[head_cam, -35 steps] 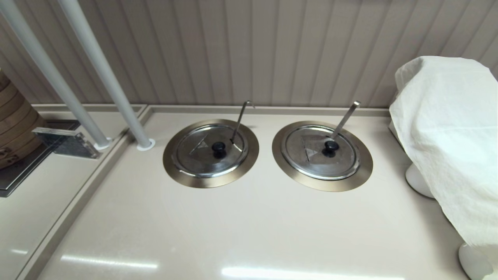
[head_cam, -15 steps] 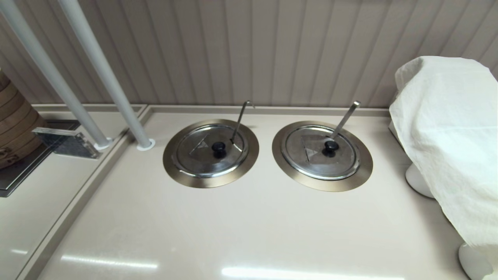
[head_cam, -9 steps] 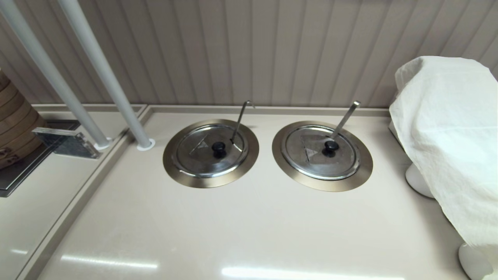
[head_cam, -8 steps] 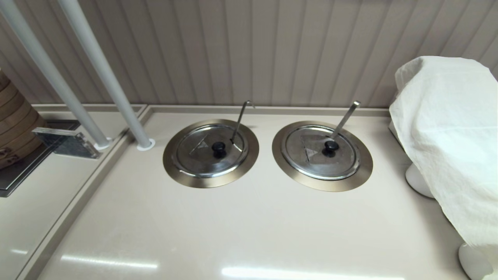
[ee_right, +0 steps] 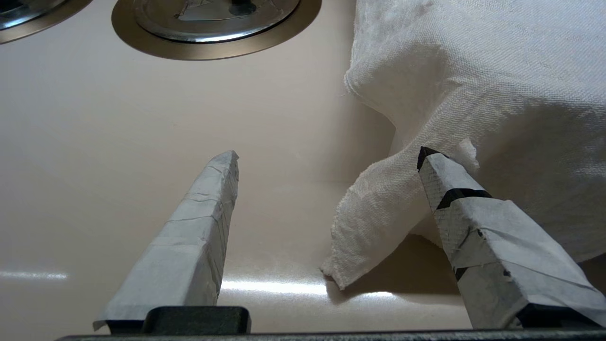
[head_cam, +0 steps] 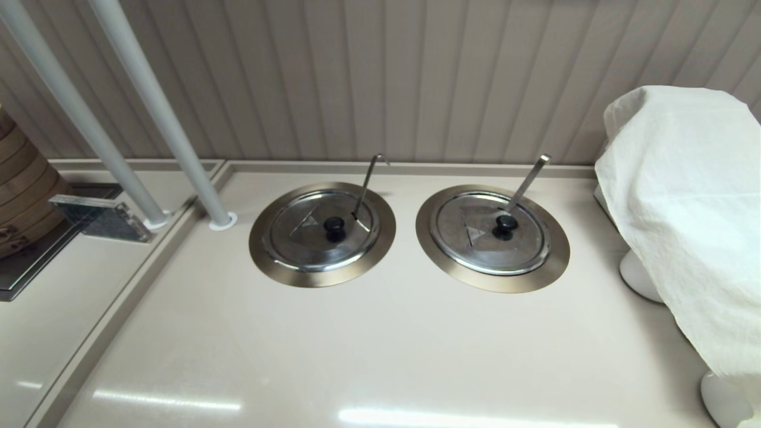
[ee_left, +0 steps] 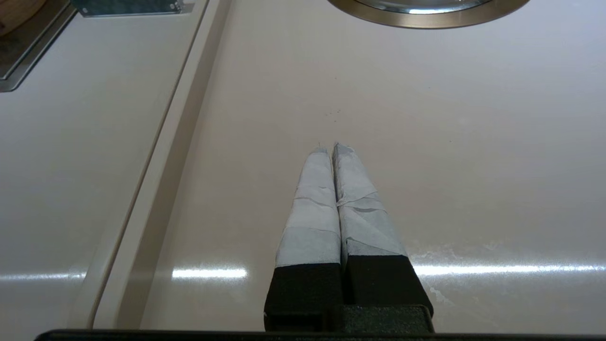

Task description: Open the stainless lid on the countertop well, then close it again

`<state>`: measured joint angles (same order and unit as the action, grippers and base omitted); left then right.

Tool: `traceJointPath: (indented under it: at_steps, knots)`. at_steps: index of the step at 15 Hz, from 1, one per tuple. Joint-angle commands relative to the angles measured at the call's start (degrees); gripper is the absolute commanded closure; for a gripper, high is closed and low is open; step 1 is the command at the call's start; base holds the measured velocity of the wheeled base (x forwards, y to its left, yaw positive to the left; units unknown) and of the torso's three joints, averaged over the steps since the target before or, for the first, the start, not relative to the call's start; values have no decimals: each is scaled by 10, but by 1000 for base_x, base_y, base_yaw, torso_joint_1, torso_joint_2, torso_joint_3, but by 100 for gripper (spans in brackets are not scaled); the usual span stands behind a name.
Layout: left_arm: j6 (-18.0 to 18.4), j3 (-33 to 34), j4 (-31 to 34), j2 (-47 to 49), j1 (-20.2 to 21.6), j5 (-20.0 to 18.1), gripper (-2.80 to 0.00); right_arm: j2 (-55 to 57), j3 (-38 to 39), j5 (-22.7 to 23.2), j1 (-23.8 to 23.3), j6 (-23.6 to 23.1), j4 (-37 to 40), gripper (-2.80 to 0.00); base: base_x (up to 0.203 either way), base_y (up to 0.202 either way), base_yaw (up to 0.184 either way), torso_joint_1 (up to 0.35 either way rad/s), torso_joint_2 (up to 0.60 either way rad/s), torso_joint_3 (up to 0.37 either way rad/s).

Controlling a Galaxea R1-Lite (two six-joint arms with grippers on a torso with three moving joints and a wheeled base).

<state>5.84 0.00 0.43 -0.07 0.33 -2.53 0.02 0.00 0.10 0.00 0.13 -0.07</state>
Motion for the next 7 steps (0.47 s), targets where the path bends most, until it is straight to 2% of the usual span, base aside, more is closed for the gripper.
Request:
traceJointPath:
  at_steps: [1,7]
  knots:
    - [0,1,0,2,0,0,0,1,0,0,0,0,0,-280,0,0,0,0,0,0]
    - [0,1,0,2,0,0,0,0,0,0,0,0,0,-280,0,0,0,0,0,0]
